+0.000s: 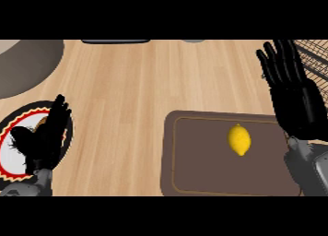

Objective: Pick the lemon from the tray and place it in the tiered basket

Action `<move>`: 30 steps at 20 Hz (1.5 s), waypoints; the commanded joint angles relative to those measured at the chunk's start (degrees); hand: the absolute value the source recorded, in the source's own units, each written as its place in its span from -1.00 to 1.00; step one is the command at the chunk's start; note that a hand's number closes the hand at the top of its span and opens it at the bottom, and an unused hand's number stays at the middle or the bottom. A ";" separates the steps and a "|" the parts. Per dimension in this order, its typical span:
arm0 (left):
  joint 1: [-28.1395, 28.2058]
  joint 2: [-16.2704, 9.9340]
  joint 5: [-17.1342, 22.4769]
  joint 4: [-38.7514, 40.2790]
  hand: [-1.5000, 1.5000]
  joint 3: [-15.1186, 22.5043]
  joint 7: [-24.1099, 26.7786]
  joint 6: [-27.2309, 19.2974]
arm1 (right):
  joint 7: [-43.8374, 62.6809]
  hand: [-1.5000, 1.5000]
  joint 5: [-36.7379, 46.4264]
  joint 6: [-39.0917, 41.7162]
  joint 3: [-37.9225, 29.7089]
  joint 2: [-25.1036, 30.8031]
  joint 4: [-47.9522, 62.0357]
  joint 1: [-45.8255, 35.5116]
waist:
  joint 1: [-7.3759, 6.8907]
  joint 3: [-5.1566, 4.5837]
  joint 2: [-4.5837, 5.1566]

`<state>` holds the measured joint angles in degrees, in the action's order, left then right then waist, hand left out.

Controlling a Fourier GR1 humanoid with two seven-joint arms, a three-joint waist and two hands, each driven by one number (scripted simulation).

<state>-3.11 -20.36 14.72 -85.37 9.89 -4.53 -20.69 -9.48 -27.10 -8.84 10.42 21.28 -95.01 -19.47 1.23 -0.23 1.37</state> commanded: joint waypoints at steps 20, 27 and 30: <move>-3.69 2.20 -0.60 6.96 0.00 5.98 10.01 15.79 | 33.92 -1.00 42.31 -33.18 18.41 -1.11 28.56 -12.18 | -0.55 -0.29 -2.44; -4.04 2.71 -0.89 7.98 0.00 6.02 10.56 15.58 | 54.26 -1.00 46.82 -9.04 28.09 7.59 32.81 -16.51 | -0.54 -0.83 -3.11; -4.32 3.00 -0.91 8.31 0.00 6.18 10.34 15.72 | 64.14 -1.00 46.42 1.42 31.91 6.15 29.22 -20.44 | -0.49 -0.66 -3.27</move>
<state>-7.69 -17.51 14.01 -77.06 15.81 5.70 -5.04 43.44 18.49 -18.92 37.82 26.66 -63.98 -36.14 1.00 -0.93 -1.56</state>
